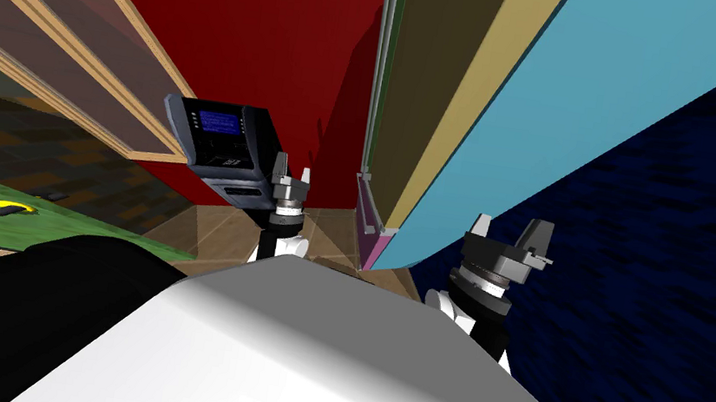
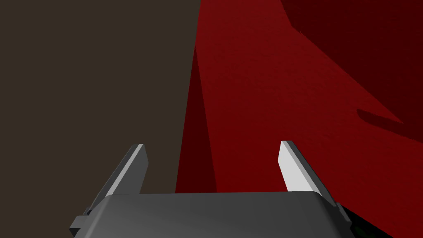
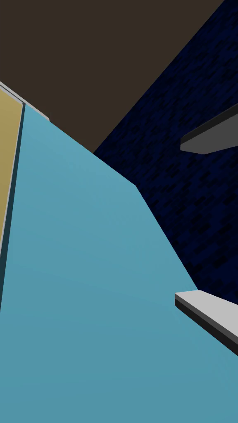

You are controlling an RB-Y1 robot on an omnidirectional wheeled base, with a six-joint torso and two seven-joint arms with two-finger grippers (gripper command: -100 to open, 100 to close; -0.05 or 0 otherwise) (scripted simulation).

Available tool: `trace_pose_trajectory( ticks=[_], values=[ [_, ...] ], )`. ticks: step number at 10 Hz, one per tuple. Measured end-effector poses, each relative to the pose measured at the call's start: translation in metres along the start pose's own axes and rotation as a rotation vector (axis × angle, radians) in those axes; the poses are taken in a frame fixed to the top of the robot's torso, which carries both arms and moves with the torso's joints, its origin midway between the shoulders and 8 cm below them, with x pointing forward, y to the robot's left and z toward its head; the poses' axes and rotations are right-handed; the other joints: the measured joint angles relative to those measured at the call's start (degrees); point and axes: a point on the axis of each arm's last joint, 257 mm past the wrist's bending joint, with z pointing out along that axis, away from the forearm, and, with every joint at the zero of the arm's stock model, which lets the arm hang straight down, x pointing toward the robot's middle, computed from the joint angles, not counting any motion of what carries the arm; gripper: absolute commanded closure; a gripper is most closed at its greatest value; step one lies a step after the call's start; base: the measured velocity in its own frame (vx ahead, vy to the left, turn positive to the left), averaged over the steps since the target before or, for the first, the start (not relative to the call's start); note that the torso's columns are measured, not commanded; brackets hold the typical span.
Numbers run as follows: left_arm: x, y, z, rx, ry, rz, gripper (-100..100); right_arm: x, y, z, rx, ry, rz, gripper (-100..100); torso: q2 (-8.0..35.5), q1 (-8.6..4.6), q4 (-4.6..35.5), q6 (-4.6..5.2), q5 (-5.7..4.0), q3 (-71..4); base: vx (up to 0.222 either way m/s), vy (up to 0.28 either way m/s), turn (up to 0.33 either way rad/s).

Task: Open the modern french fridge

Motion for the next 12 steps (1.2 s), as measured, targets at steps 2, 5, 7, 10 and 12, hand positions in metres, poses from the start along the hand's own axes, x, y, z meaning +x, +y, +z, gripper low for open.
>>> trace_pose_trajectory(
  ticks=[2,5,7,10,12],
  values=[
    [0.0,0.0,0.0,0.0,0.0,0.0,0,0.0,0.0,0.0,0.0,0.0,0.0,0,5.97,0.0,6.0,0.0,0.0,-12.0,0.0,0.0,0.0],
    [0.0,-0.0001,0.0,0.0,0.0,0.0,0,0.0,0.0001,0.0,0.0,0.0,0.0,0,18.45,0.0,18.46,0.0,0.0,-36.92,0.0,0.0,0.0],
    [0.0,-0.0001,0.0,0.0,0.0,0.0,0,0.0,0.0001,0.0001,0.0,0.0,0.0,0,26.93,0.0,26.91,0.0,0.0,-53.81,0.0,0.0,0.0],
    [0.0,-0.0002,0.0001,0.0,0.0,0.0,0,0.0,0.0002,0.0001,0.0,0.0,0.0,-100,39.62,0.0,39.6,0.0,0.0,-79.19,0.006,0.008,-0.016],
    [0.0,0.0001,-0.0001,0.0,0.0,0.0,0,0.0055,-0.0084,-0.001,0.005,0.036,-0.056,-100,42.02,0.12,42.03,0.0,0.04,-84.29,0.022,0.045,-0.044]
  ],
)
